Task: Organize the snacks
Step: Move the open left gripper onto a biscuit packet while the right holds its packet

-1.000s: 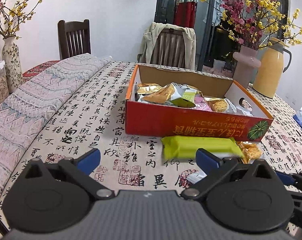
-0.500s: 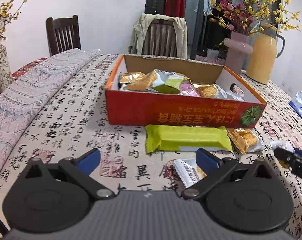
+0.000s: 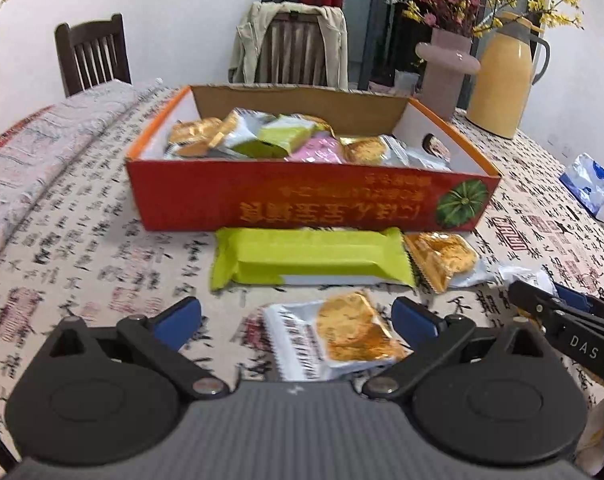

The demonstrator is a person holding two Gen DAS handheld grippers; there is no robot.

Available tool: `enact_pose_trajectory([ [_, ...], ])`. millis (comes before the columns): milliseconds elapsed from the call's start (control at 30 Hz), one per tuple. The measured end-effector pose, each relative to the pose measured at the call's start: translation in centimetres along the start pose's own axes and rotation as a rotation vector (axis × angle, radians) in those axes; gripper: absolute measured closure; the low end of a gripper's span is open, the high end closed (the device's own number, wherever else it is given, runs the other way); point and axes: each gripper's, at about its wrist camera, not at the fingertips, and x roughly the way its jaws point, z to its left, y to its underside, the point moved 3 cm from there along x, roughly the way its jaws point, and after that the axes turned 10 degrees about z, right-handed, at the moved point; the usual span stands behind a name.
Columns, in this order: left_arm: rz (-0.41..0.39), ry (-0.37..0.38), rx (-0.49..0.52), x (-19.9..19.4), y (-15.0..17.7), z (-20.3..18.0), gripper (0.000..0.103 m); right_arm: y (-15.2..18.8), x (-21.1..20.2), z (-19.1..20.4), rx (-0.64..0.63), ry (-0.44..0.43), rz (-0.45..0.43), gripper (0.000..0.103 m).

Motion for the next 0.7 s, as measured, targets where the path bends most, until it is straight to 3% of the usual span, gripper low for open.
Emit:
enact_pose_trajectory([
  [267, 0.053, -0.030, -0.008, 1.6, -0.1, -1.7, 0.000, 0.1, -0.2, 0.0, -0.001, -0.027, -0.007, 0.060],
  [500, 0.115, -0.107, -0.030, 3.5, 0.2, -2.1, 0.000, 0.1, -0.3, 0.0, -0.004, -0.052, -0.018, 0.060],
  [700, 0.103, -0.131, -0.039, 3.4, 0.4, -2.2, 0.000, 0.1, -0.4, 0.1, -0.006, -0.063, -0.023, 0.060],
])
